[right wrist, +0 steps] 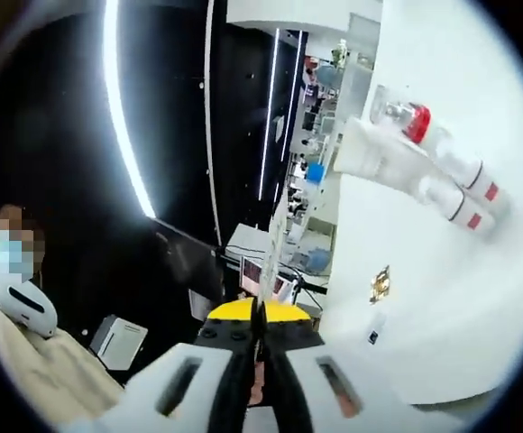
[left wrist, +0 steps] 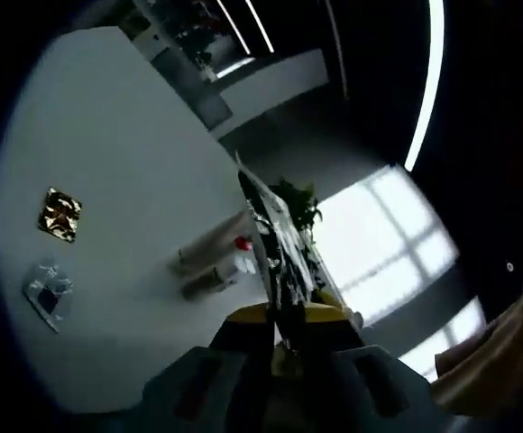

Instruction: Arrange the skincare products in the storage area until every visible bottle or jar stands upright without overlapping.

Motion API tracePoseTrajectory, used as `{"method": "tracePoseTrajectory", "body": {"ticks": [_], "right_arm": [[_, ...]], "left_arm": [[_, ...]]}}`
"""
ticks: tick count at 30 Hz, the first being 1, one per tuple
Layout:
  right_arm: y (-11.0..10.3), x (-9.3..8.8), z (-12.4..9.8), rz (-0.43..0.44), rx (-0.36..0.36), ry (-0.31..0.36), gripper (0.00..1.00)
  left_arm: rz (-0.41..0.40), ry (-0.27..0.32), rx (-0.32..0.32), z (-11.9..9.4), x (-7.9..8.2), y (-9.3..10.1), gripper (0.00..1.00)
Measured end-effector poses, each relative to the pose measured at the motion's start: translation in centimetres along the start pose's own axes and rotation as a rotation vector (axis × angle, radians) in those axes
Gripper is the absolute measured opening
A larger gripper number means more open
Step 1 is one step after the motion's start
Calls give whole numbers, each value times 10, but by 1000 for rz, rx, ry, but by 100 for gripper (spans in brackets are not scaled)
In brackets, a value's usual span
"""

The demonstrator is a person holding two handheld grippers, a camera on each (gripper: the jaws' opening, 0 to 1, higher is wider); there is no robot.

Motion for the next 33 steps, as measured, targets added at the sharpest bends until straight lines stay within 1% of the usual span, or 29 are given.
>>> {"method": "tracePoseTrajectory", "body": {"ticks": [2,4,5,7,8,11,12,13,14,16,17,21,25,29,33], "right_arm": [[4,-1,1,-43,-30,-15,1],[6,-1,2,-77,-41,-26,1],[5,0,4,-139,-41,-25,2],[7,0,4,-155,-54,-38,3],[8,0,6,-182,-59,-51,5],[16,-1,6,-249,-106,-109,9],[17,-1,6,-266,-112,-120,11],[19,-2,6,-296,-129,-145,14],[21,-2,6,-317,-143,-163,20],[24,-3,6,-362,-181,-186,28],[25,-3,6,-384,-189,-192,32],[31,-3,4,-413,-224,-215,42],[38,-1,-1,-442,-267,-229,51],[46,2,-7,-472,-313,-246,58],[52,7,-15,-508,-358,-261,62]], "left_arm": [[-23,6,4,-1,-1,-2,0],[-34,12,7,-1,-1,-4,0],[-53,20,8,-1,-1,-6,0],[-84,30,1,-2,-1,-8,0],[-96,26,7,-1,-2,-10,0],[-93,25,19,1,-1,-13,0],[-94,26,19,2,-1,-13,0],[-97,28,21,3,0,-14,0],[-98,31,26,4,0,-15,0],[-98,45,55,6,2,-21,0],[-116,51,80,7,3,-26,0],[-148,57,109,11,4,-38,0],[-160,53,130,15,3,-47,0],[-182,40,144,21,0,-56,0],[-189,21,157,27,-4,-64,0]]}}
Point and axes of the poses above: the point that each gripper's makers call its tool centre point, and the gripper's own axes: z roughly forward along the fingers, y roughly to its right, x roughly out of its top, the point moved 5 cm from there along -z, roughly backward along the fingers, and after that the axes turned 5 degrees about -y, right-handed, at the moved point
